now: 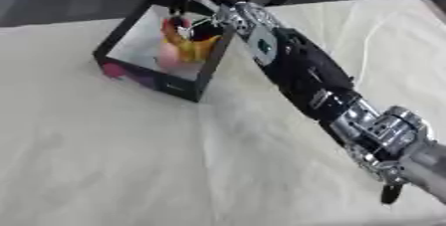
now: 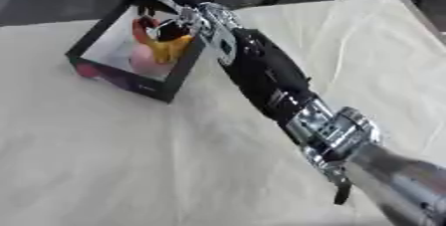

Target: Pick up objects on the table and place them in the box.

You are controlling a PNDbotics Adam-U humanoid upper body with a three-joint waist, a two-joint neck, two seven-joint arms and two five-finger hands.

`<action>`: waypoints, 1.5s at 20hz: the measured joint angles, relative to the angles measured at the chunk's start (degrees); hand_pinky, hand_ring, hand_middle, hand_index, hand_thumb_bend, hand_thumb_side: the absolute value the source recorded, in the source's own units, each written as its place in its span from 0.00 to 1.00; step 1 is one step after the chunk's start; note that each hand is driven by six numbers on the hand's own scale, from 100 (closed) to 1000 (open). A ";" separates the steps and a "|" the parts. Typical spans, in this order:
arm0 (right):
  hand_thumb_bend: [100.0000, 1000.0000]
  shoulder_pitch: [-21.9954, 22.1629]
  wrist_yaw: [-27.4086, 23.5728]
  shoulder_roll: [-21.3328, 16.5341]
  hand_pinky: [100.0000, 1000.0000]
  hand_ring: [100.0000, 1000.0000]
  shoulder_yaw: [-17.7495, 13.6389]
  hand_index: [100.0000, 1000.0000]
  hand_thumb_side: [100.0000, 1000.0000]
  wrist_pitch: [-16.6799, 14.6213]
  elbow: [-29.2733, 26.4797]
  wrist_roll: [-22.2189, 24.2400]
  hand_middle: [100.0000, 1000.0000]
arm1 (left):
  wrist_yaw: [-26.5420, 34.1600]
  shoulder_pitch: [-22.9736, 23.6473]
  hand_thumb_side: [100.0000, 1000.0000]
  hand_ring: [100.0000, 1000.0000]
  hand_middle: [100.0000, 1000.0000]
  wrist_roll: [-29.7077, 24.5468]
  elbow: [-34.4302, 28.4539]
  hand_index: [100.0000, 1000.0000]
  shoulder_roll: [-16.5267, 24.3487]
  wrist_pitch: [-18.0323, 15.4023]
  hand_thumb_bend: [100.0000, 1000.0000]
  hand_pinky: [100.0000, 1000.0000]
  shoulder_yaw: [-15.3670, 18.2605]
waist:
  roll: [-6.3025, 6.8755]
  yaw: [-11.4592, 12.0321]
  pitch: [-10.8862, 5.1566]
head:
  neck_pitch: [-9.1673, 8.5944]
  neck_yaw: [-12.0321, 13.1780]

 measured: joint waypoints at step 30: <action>0.00 11.99 -11.06 -6.03 0.84 0.76 1.39 0.90 0.34 -3.43 -17.18 -5.23 0.68 | -1.09 5.02 0.61 0.45 0.52 2.77 0.09 0.79 2.17 0.52 0.99 0.70 2.58 | -2.64 -10.34 -1.82 | 0.01 8.40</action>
